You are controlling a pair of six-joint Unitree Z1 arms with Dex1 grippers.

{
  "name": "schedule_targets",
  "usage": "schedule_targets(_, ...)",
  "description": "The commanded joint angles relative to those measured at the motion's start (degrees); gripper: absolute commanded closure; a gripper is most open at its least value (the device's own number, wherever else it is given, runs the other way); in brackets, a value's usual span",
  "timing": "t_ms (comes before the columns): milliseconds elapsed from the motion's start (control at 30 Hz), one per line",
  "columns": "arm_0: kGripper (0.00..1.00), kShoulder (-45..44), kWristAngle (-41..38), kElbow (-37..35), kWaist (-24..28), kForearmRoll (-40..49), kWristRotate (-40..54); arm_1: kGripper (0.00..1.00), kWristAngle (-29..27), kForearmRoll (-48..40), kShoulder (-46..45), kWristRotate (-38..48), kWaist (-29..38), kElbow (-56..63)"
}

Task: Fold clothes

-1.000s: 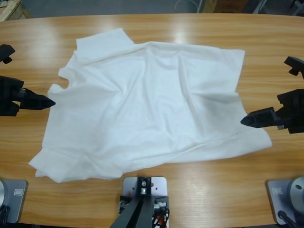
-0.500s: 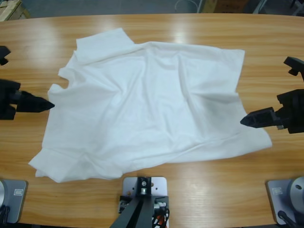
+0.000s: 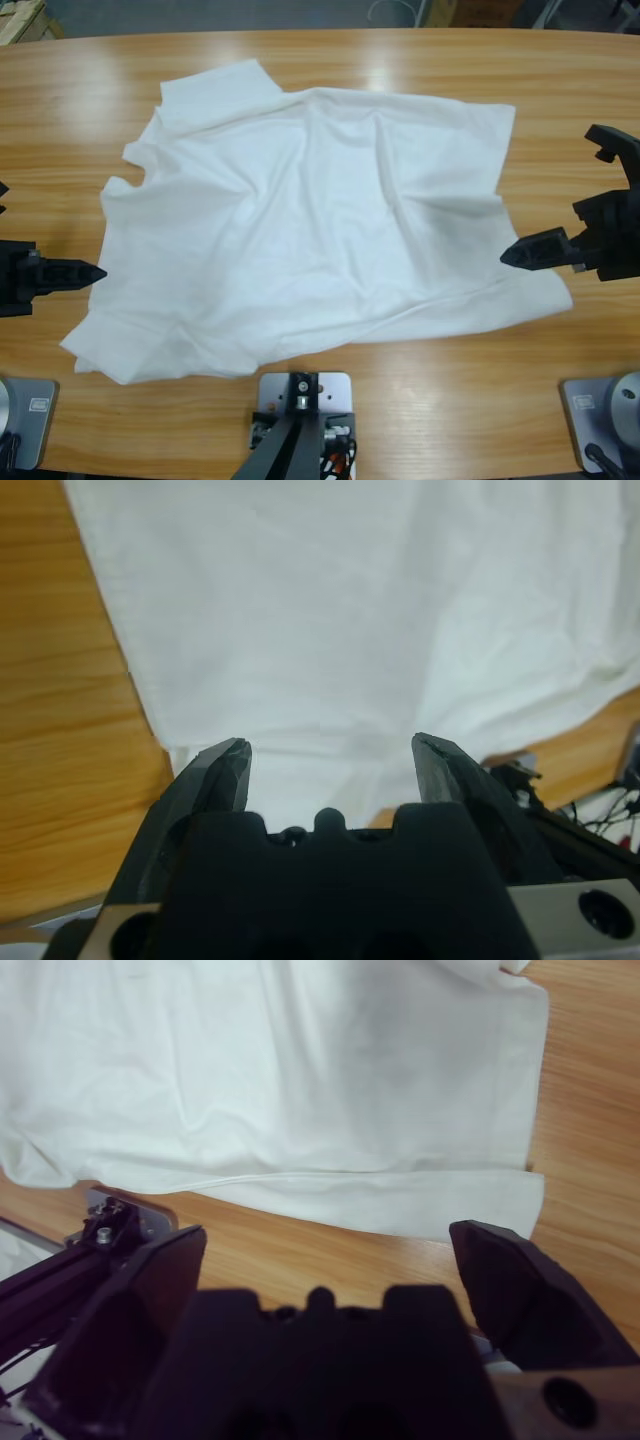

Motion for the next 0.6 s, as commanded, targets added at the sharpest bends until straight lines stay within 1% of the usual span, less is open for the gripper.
schedule_targets(33,0.378,6.06,-1.56,1.74,-0.01,-4.99,-8.42,0.0,-0.47,-0.69,0.84,-0.96,0.13,1.37)
schedule_targets(100,0.526,4.55,-2.54,3.41,-0.01,-4.97,-9.03,0.0,-0.51,-0.69,0.92,-0.93,0.13,1.37)
schedule_targets(233,0.528,0.05,-2.49,6.03,-0.01,-4.62,-14.59,0.0,-0.47,-0.69,1.01,-0.98,0.13,1.37)
schedule_targets(267,0.52,-0.97,-2.44,6.15,-0.01,-4.04,-16.12,0.0,-0.47,-0.69,1.06,-1.0,0.13,1.37)
schedule_targets(300,0.46,-1.57,-2.35,6.03,-0.01,-3.25,-17.33,0.0,-0.47,-0.69,1.05,-1.0,0.13,1.37)
schedule_targets(333,0.355,-1.49,-2.28,5.71,-0.01,-2.38,-18.0,0.0,-0.47,-0.69,1.01,-1.0,0.13,1.37)
schedule_targets(400,0.244,0.77,-2.16,5.03,-0.01,0.11,-18.47,0.0,-0.47,-0.69,0.91,-1.0,0.13,1.37)
schedule_targets(500,0.243,3.62,-2.19,5.26,-0.01,1.99,-18.19,0.0,-0.24,-0.69,0.84,-1.04,0.13,1.37)
schedule_targets(600,0.244,3.59,-1.72,6.31,-0.13,2.1,-16.87,0.0,-0.12,-0.69,0.84,-1.09,0.13,1.37)
